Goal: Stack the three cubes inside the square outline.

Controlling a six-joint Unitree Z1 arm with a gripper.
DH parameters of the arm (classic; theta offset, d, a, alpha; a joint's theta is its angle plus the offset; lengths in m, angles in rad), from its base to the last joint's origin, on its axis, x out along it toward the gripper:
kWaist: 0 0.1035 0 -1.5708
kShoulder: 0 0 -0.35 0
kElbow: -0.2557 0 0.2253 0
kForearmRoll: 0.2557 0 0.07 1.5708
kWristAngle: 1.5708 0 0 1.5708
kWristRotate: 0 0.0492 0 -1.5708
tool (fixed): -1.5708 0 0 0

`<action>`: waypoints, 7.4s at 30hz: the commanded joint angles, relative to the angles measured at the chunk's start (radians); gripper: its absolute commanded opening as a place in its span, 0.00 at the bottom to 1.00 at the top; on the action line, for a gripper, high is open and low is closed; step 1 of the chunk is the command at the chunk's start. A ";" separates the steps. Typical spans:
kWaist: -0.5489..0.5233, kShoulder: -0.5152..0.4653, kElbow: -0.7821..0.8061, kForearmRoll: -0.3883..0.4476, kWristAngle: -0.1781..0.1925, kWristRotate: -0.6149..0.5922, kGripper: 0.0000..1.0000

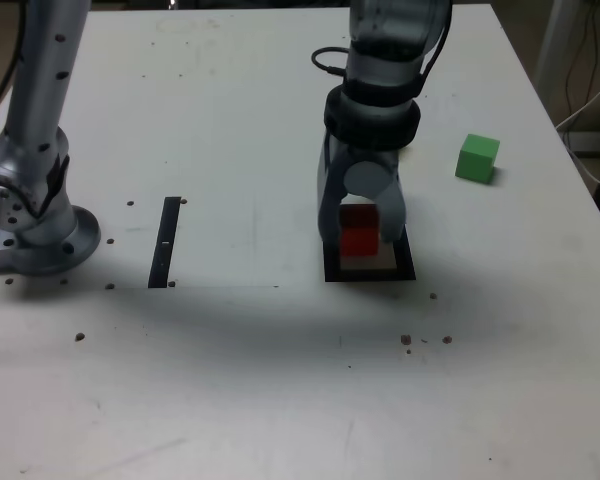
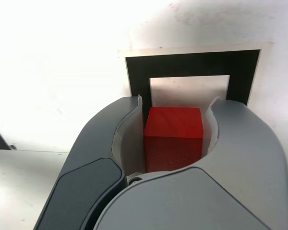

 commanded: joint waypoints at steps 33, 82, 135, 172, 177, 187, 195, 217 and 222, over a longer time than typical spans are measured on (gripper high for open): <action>0.074 -0.030 -0.201 0.222 0.060 0.114 0.99; 0.339 0.277 -0.455 0.207 0.259 0.812 0.61; 0.172 0.068 -0.394 0.360 0.213 0.502 0.12; -0.055 -0.004 -0.179 0.257 0.032 0.060 0.12; -0.055 0.021 -0.184 0.246 0.023 0.056 0.12; -0.055 0.029 -0.180 0.236 0.033 0.051 0.24; -0.052 0.015 -0.178 0.237 0.038 0.058 0.62; -0.041 -0.015 -0.195 0.253 0.080 0.078 0.99; -0.037 -0.005 -0.324 0.264 0.087 0.198 0.99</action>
